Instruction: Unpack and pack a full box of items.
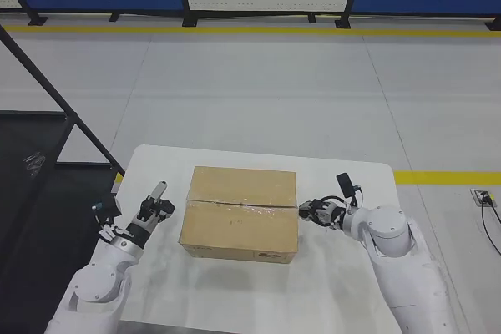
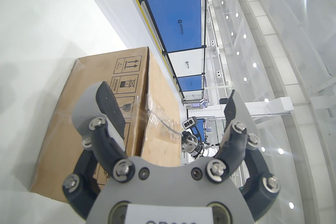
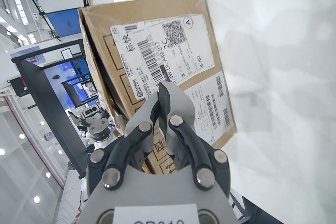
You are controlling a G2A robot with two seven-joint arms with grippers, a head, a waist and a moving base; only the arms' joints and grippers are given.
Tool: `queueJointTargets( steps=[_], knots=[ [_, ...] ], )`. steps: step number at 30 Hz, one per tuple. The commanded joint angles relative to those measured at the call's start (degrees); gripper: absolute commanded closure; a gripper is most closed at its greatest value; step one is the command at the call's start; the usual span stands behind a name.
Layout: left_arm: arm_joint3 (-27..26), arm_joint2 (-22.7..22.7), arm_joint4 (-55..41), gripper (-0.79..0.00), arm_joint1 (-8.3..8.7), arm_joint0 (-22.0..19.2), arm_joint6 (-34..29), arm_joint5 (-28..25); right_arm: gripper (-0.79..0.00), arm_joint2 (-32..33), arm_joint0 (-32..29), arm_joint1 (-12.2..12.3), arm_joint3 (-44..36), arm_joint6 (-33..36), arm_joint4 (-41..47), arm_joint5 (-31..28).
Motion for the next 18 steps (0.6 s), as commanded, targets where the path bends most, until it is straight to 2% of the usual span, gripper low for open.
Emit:
queueJointTargets(
  steps=[1,6,7,9,11,12,18],
  knots=[
    [-0.19,-0.07,0.06,-0.785,-0.02,-0.04,0.18,0.14,0.0,1.61,-0.74,0.29,-0.58,-1.13,1.03,-0.44],
    [-1.02,-1.0,0.05,-0.785,0.05,-0.02,0.57,0.89,-0.012,6.5,-4.28,1.08,-3.68,-5.54,4.08,-1.48],
    [-1.19,-1.3,-0.08,-0.785,0.08,0.02,0.54,1.09,-0.311,7.27,-5.03,1.2,-4.4,-6.15,4.8,-1.87],
    [-1.36,-2.06,-0.48,-0.785,0.15,-0.07,0.38,1.64,-0.785,8.23,-6.14,1.39,-5.42,-6.92,5.36,-2.8],
    [-1.51,-2.62,-0.91,-0.785,0.24,-0.16,-0.4,1.97,-0.785,8.23,-6.14,1.39,-5.42,-6.92,5.36,-2.8],
    [-1.47,-2.45,-0.77,-0.785,0.21,-0.12,-0.09,1.86,-0.143,8.31,-6.24,1.4,-5.5,-6.99,5.42,-2.85],
    [-1.51,-2.62,-0.91,-0.784,0.24,-0.16,-0.4,1.97,-0.517,8.23,-6.14,1.39,-5.42,-6.92,5.35,-2.8]
  ],
)
